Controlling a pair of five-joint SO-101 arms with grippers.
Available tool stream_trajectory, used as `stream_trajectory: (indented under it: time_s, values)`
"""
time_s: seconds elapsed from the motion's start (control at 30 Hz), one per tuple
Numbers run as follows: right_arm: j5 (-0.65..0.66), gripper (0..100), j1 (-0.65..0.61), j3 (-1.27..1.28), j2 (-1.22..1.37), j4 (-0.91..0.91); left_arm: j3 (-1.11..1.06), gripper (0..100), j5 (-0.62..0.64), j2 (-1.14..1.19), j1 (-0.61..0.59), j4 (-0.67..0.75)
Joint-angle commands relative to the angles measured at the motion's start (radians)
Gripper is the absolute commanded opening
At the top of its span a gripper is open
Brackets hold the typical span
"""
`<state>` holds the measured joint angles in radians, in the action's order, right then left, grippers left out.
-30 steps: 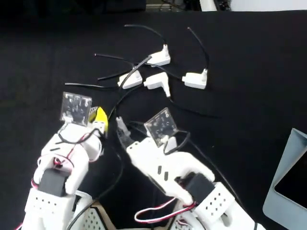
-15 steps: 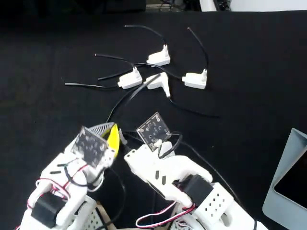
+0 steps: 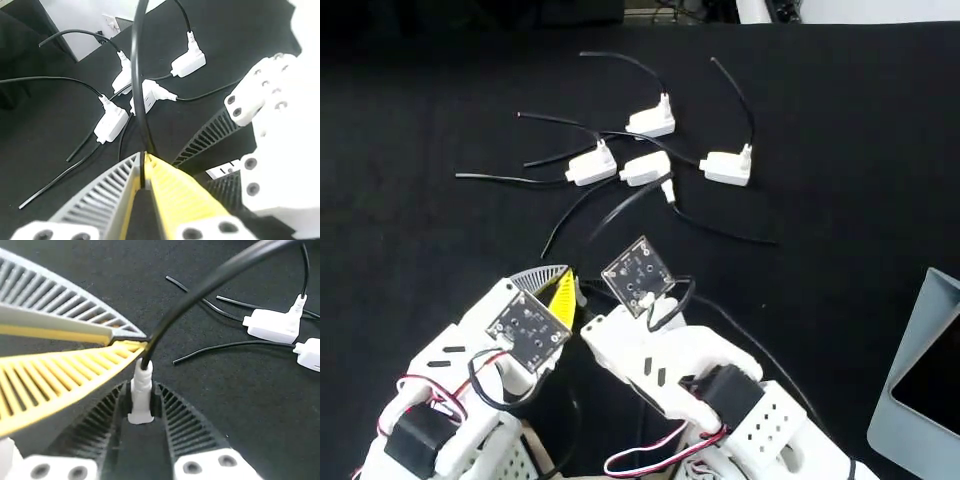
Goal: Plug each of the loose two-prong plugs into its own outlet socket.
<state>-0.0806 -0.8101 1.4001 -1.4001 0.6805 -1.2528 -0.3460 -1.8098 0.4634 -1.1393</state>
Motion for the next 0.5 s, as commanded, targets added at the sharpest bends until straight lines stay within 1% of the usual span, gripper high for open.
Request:
stream_trajectory:
  time_s: [0.0,0.1,0.2,0.3,0.4,0.47]
  values:
    - [0.0,1.1,-0.012,-0.027,-0.015,0.029,0.053,3,-0.012,-0.006,-0.104,0.005]
    - [0.0,1.1,-0.015,-0.059,-0.015,0.071,0.079,3,-0.012,-0.006,-0.225,0.025]
    - [0.0,1.1,-0.017,-0.079,-0.015,0.087,0.067,3,-0.012,0.0,-0.274,0.037]
    - [0.0,1.1,-0.017,-0.077,-0.015,0.086,0.028,3,-0.012,-0.006,-0.252,0.038]
    - [0.0,1.1,-0.018,-0.077,-0.015,0.086,-0.005,3,-0.012,-0.006,-0.173,0.051]
    - [0.0,1.1,-0.018,-0.077,-0.015,0.087,-0.022,3,-0.014,-0.006,-0.097,0.049]
